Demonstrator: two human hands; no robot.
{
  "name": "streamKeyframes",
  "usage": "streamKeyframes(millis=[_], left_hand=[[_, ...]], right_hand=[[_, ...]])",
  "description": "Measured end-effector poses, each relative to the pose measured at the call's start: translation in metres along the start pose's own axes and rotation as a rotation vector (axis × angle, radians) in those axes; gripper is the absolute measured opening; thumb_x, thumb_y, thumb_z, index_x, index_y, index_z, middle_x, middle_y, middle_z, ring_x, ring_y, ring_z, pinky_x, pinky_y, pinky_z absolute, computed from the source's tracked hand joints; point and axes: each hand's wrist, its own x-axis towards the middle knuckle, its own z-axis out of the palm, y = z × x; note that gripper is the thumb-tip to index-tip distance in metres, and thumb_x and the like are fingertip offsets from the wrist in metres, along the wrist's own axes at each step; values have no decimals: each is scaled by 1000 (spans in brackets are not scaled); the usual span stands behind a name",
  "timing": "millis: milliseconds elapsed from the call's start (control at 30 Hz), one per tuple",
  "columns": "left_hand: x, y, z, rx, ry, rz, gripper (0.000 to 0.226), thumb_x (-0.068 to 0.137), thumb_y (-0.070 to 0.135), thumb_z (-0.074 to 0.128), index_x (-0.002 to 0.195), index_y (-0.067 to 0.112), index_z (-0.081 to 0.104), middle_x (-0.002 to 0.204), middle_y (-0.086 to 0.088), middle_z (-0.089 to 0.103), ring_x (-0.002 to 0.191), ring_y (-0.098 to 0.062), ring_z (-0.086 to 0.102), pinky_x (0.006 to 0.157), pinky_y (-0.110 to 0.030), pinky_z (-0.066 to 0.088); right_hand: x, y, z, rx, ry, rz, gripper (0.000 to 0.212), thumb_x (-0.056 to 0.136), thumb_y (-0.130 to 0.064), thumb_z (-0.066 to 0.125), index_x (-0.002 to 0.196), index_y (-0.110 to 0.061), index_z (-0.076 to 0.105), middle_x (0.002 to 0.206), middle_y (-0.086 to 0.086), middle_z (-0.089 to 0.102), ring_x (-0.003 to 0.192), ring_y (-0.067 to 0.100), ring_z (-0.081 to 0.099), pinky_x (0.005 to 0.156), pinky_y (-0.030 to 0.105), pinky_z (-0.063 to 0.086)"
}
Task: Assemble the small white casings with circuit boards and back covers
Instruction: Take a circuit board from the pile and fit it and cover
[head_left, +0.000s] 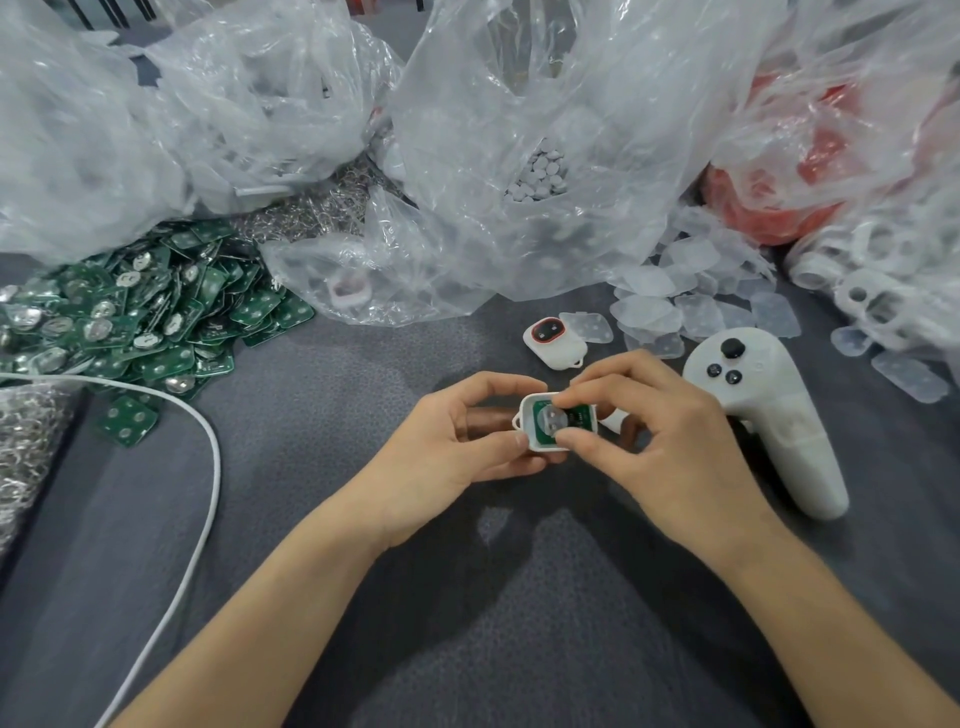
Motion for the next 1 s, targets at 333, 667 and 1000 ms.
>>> streamKeyframes(millis=[333,667,1000], left_hand=[[-1,2,0,-28,-13,-7,32,90,5,60,121,9,56,109,-14,71,102,-29,69,82,-26,55],[0,0,12,-6,152,37,27,77,15,68,101,6,61,88,-10,74,79,-27,73,68,-27,57],[-1,0,14,93,230,55,13,86,1,65,97,7,65,95,-15,70,80,-27,72,70,-27,57]], right_hand=[[0,-1,1,18,8,-5,19,74,-14,79,93,-19,74,99,-8,60,92,-2,56,72,10,43],[-1,-8,3,111,-15,-2,22,72,-11,80,92,-19,73,99,-9,60,92,5,59,74,19,51],[-1,-4,4,528,-54,279,34,77,-4,75,94,-32,64,86,-6,69,80,10,68,75,26,55]])
